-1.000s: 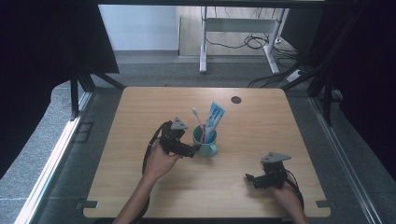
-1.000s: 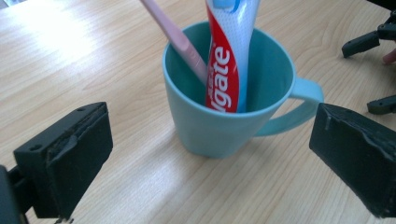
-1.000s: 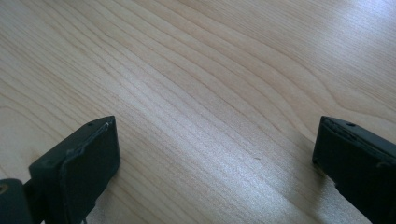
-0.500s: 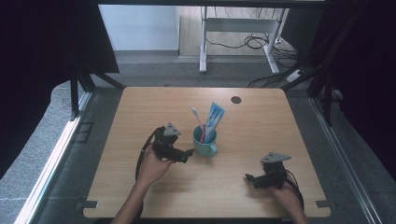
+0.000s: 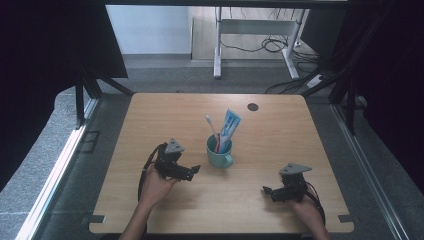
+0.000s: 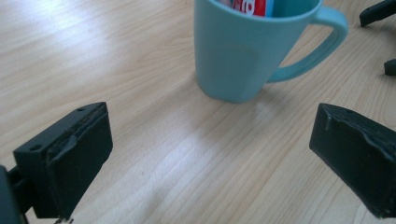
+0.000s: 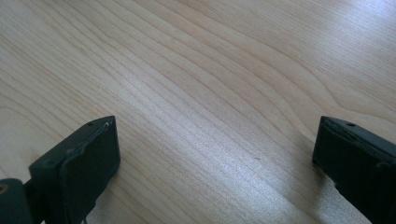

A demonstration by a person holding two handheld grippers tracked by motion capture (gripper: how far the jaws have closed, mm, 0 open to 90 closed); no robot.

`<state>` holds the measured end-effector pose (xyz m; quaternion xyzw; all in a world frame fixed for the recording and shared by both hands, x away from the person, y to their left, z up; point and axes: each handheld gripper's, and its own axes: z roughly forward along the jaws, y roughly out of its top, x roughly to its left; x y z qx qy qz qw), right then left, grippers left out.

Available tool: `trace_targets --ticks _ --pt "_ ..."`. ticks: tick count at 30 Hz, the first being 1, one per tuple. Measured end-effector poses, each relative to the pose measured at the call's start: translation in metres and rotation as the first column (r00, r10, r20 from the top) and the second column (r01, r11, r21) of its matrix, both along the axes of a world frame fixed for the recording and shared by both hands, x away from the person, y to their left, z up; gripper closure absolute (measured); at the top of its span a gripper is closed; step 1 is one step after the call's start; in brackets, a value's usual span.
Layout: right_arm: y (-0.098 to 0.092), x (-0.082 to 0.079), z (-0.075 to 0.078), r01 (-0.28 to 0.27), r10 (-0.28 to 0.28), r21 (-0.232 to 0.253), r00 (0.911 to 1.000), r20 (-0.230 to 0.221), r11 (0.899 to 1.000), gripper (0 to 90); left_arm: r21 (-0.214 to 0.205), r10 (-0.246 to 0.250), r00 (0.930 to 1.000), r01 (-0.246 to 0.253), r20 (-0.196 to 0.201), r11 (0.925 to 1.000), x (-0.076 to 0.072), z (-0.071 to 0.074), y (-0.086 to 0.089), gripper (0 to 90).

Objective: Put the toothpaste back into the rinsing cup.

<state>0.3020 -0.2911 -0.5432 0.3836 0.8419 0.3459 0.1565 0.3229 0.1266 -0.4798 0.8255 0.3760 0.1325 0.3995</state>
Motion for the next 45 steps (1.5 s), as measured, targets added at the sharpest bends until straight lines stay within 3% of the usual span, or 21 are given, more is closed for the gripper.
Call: trace_targets --ticks 10,20,29,40,45 --pt "0.0 0.0 0.0 0.001 -0.001 0.0 1.0 -0.001 1.0 0.3 0.004 0.032 0.9995 -0.032 0.004 0.9995 -0.012 -0.011 0.018 0.0" --pt "0.0 0.0 0.0 0.0 0.0 -0.001 1.0 0.002 1.0 0.3 0.063 0.046 0.9989 -0.046 0.0 0.997 -0.026 -0.02 0.03 0.0" --pt "0.0 0.0 0.0 0.001 -0.001 0.0 1.0 0.003 1.0 0.3 0.059 0.066 0.9977 -0.065 -0.015 0.9961 -0.037 -0.032 0.041 0.0" --pt "0.0 0.0 0.0 0.001 -0.001 0.0 1.0 0.003 1.0 0.3 0.071 0.09 0.9951 -0.087 -0.041 0.9937 -0.048 -0.049 0.048 0.0" --pt "0.0 0.0 0.0 0.001 -0.001 0.0 1.0 0.002 1.0 0.3 0.108 0.096 0.9942 -0.09 -0.049 0.9901 -0.05 -0.057 0.046 0.0"
